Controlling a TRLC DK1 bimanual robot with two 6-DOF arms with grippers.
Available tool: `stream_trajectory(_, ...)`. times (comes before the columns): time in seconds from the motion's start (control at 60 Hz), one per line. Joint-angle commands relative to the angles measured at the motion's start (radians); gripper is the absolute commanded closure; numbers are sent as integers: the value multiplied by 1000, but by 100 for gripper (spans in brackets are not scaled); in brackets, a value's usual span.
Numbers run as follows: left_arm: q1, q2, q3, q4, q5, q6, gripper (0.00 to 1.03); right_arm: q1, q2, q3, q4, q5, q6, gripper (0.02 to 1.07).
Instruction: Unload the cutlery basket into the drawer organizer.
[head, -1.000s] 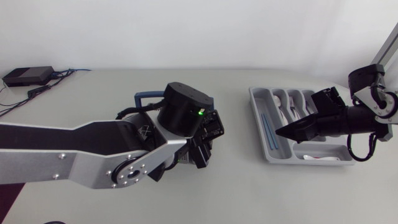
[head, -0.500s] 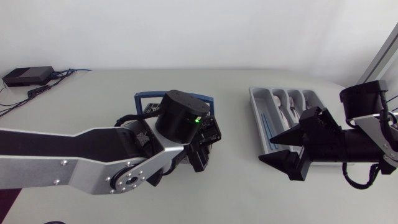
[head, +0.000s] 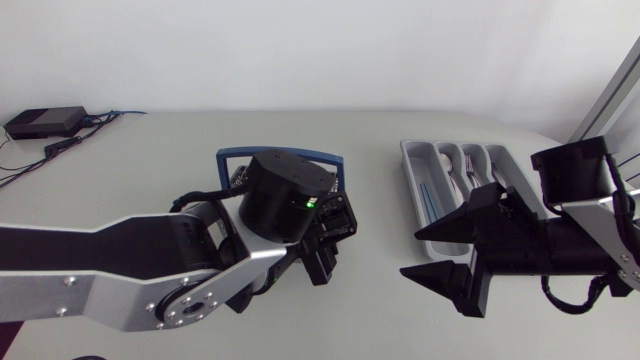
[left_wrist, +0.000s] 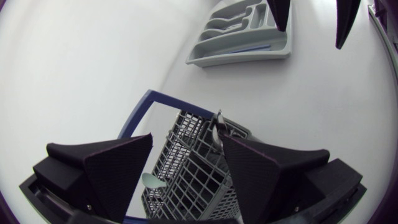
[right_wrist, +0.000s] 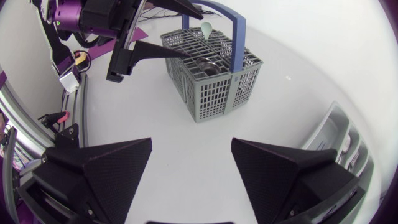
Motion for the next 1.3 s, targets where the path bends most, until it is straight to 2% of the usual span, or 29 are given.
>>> stream_trajectory(0.0, -6, -15, -28, 2, -9, 24, 12, 13, -3, -19, -6, 5, 13, 15)
stream_trajectory(0.167, 18, -7, -16, -15, 37, 24, 12, 46, 3, -16, 0, 24, 19, 15)
stream_trajectory(0.267, 21, -7, -16, -21, 68, 18, 17, 54, 15, -9, 3, 27, 21, 15)
stream_trajectory(0.45, 46, 10, -5, -40, 112, 2, 35, 74, 34, 1, 20, 41, 30, 15)
stream_trajectory(0.55, 60, 20, 8, -61, 140, -15, 36, 77, 41, 5, 26, 42, 31, 15)
stream_trajectory(0.667, 66, 33, 27, -84, 180, -35, 44, 77, 49, 7, 29, 42, 31, 15)
stream_trajectory(1.033, 67, 77, 70, -89, 193, -61, 44, 82, 55, 19, 32, 45, 31, 15)
stream_trajectory(1.117, 71, 80, 77, -87, 193, -62, 53, 91, 57, 24, 32, 50, 34, 15)
stream_trajectory(1.283, 72, 94, 88, -89, 193, -62, 55, 100, 64, 31, 32, 50, 36, 15)
